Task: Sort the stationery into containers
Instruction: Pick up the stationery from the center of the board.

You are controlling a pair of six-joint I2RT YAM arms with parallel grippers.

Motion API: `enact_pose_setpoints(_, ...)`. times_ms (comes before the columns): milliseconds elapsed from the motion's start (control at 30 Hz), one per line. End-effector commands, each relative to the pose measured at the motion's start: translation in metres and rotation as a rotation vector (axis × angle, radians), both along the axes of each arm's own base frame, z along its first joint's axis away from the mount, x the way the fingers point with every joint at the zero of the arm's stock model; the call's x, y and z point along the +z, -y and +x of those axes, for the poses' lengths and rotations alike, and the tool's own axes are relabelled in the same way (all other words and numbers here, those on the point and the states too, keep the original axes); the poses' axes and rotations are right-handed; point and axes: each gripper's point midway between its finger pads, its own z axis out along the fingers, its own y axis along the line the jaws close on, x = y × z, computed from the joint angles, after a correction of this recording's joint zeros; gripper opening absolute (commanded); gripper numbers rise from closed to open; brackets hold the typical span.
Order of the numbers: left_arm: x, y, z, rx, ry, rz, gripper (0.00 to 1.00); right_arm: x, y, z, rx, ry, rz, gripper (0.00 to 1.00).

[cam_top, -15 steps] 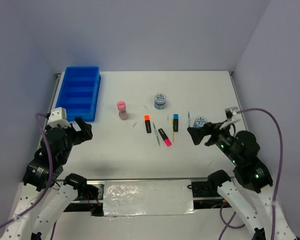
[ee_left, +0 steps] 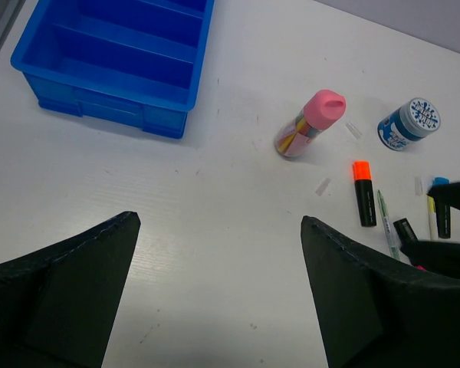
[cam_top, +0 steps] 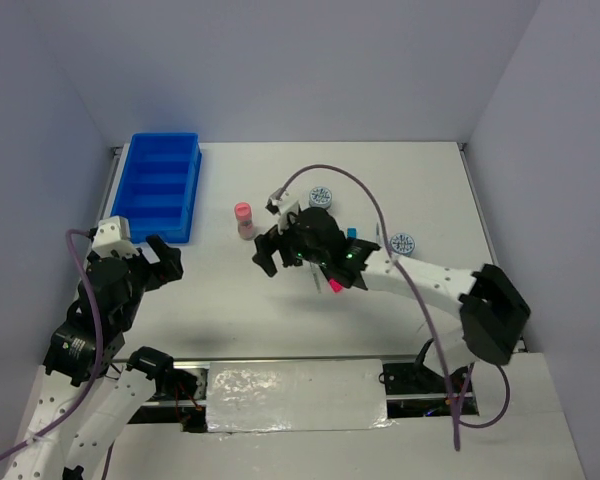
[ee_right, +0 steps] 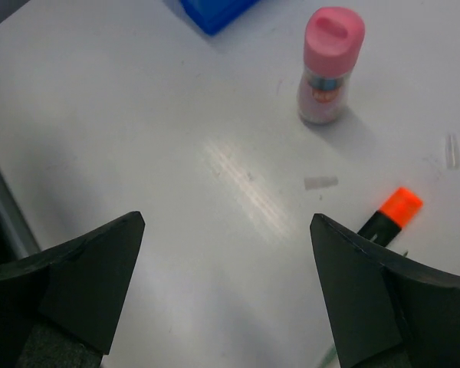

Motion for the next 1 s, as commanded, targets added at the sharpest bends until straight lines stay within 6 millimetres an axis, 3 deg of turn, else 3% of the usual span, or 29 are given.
enact_pose_setpoints(0,0.012,-0.001,0.002,-0.003,0.049,0.008,0.99,0.053,-0.035,0.049,-0.070,0.217,0.168,0.97)
enact_pose_setpoints(100,0.011,0.004,0.004,-0.033,0.046,0.010,0.99,0.026,-0.056,0.079,-0.128,0.234,0.157,0.96)
enact_pose_setpoints(167,0.011,0.005,0.004,-0.038,0.047,0.010,1.00,0.014,-0.059,0.093,-0.172,0.238,0.133,0.96)
enact_pose_setpoints(233,0.010,0.006,0.005,-0.046,0.044,0.013,0.99,0.013,-0.067,0.105,-0.188,0.261,0.125,0.96)
enact_pose_setpoints(267,0.010,0.007,0.005,-0.050,0.040,0.014,0.99,-0.006,-0.070,0.112,-0.198,0.248,0.089,0.96)
enact_pose_setpoints(333,0.009,0.008,0.006,-0.056,0.037,0.015,0.99,-0.005,-0.071,0.128,-0.235,0.251,0.072,0.96)
enact_pose_setpoints(367,0.009,0.008,0.006,-0.058,0.037,0.014,0.99,-0.019,-0.072,0.134,-0.242,0.232,0.051,0.96)
enact_pose_setpoints(467,0.009,0.009,0.007,-0.059,0.035,0.016,0.99,-0.029,-0.074,0.151,-0.238,0.164,0.076,0.96)
enact_pose_setpoints(533,0.008,0.009,0.006,-0.061,0.035,0.015,0.99,-0.028,-0.074,0.163,-0.241,0.149,0.090,0.95)
enact_pose_setpoints(667,0.009,0.009,0.006,-0.064,0.036,0.014,0.99,-0.045,-0.080,0.171,-0.216,0.119,0.056,0.92)
enact_pose_setpoints(967,0.006,0.012,0.009,-0.077,0.020,0.018,0.99,-0.045,-0.100,0.158,-0.100,0.103,0.111,0.90)
